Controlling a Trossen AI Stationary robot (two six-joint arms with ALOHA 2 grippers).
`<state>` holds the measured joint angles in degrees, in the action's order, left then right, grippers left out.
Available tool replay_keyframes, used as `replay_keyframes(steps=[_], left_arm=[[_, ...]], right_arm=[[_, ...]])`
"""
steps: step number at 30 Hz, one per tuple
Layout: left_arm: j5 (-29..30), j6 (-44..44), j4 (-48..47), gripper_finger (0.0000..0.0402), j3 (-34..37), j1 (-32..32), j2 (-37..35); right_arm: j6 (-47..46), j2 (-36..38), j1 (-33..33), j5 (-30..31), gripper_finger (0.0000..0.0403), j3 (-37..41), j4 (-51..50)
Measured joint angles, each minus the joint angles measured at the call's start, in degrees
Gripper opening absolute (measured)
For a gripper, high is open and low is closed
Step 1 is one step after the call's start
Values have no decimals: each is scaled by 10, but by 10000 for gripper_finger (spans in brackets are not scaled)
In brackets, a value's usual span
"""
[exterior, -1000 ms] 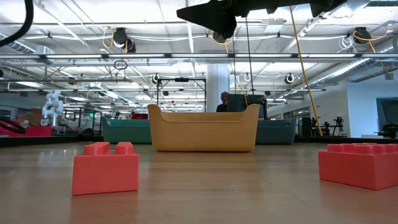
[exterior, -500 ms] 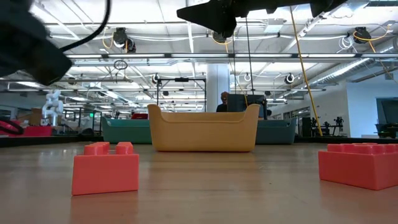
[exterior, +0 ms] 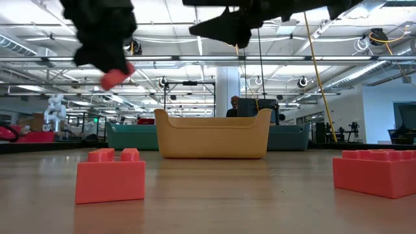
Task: Sort & place blocks by color
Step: Put the orange game piece into the blue bin
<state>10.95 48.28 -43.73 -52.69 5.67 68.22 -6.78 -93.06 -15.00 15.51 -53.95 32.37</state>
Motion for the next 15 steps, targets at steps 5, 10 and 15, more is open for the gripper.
replay_keyframes(steps=[5, 10, 15], left_arm=[[14, -212, 162, 141, 0, -69, -3], [-30, -323, 324, 149, 0, -93, 17], [-82, -358, 403, 144, 0, -93, 21]], right_arm=[[23, 0, 4, 88, 339, 0, -34], [49, 0, 30, 141, 339, 0, 7], [45, 0, 54, 143, 339, 0, 36]])
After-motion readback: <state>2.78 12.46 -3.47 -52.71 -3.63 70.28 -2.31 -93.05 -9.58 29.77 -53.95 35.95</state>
